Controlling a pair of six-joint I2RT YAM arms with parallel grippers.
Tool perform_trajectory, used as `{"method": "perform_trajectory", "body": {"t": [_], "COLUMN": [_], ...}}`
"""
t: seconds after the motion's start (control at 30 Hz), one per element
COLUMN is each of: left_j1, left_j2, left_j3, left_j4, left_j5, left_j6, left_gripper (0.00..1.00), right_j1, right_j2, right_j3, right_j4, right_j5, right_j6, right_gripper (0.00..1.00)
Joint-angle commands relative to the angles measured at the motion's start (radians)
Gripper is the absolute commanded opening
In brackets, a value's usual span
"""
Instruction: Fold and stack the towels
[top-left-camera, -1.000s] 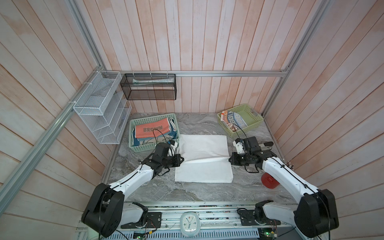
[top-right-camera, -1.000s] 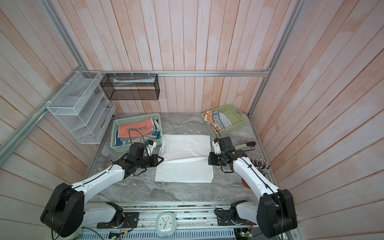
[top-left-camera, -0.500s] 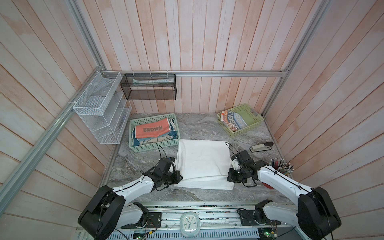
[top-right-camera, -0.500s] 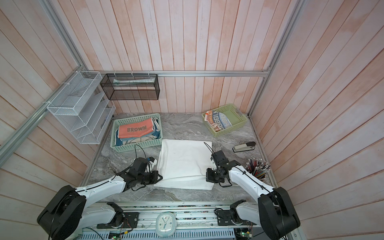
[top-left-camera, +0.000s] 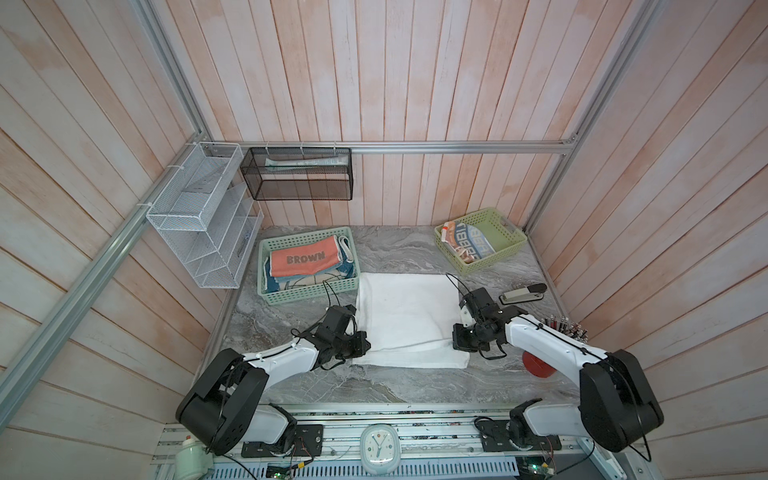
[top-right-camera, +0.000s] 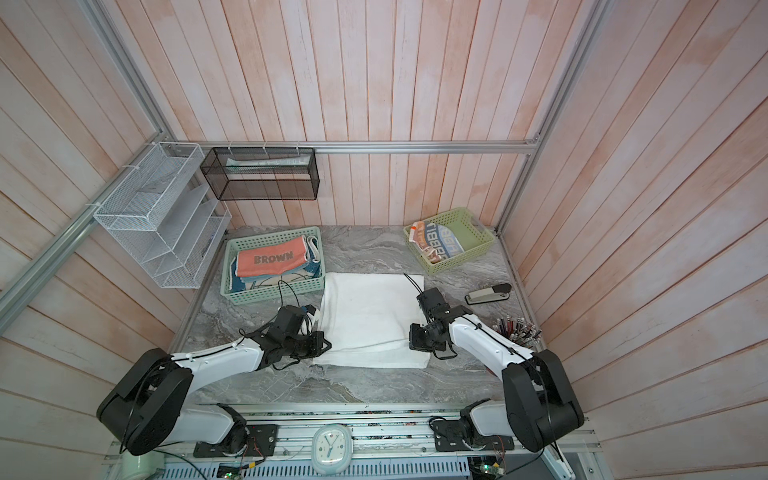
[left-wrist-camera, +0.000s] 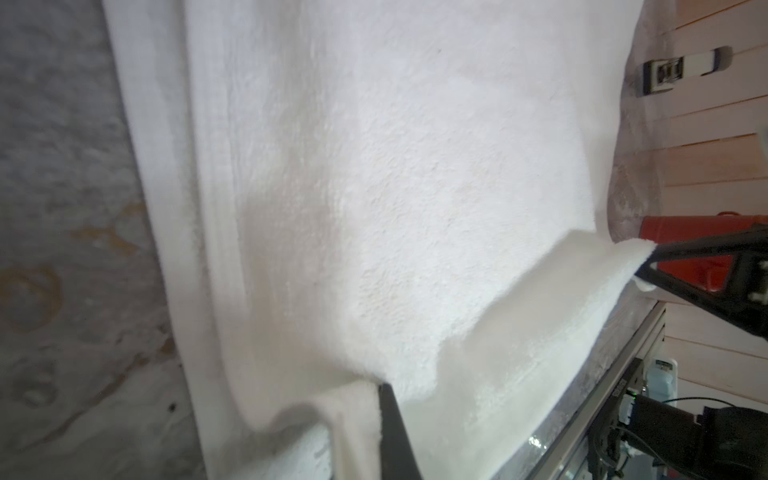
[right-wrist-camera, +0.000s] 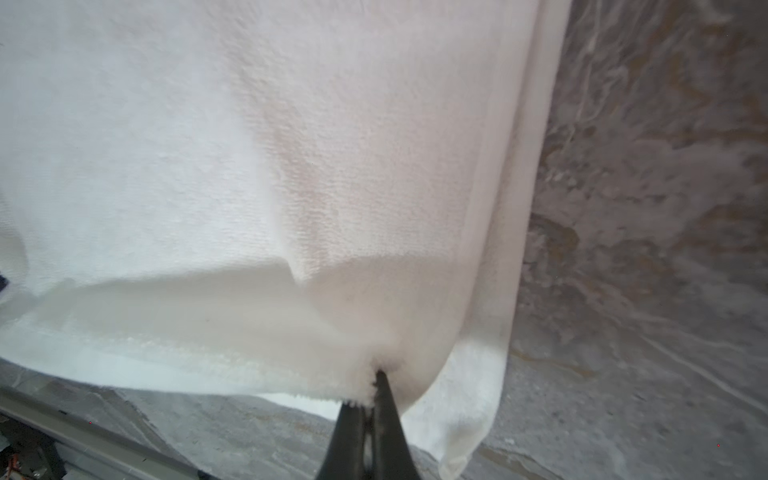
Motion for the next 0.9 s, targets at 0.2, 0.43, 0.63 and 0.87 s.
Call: {"method": "perform_trajectory", "body": {"t": [0.2, 0.43, 0.63, 0.87], "left_j1": [0.0, -0.021, -0.012, 0.025], "left_j2": [-0.199, -0.2, -0.319, -0.34], "left_j3": [0.019, -0.09, -0.098, -0.063], "left_j4": [-0.235, -0.169, -0.251, -0.255], "left_j5": [-0.075, -0.045, -0.095, -0.083], "left_j6": [0.052, -0.019, -0.047, -0.045], "left_gripper": [0.0, 0.3, 0.38, 0.39], "right_j1": [-0.01, 0.04, 0.034, 0.021], "right_j2": [-0.243, -0.234, -0.242, -0.165], "right_j3": [-0.038, -0.16, -0.055, -0.064], "right_j4": [-0.216, -0.161, -0.255, -0.14], "right_j5": [-0.002, -0.108, -0.052, -0.061], "right_j6": [0.053, 0.102, 0.061, 0.021], "right_gripper": [0.0, 0.34, 0.45, 0.41]}}
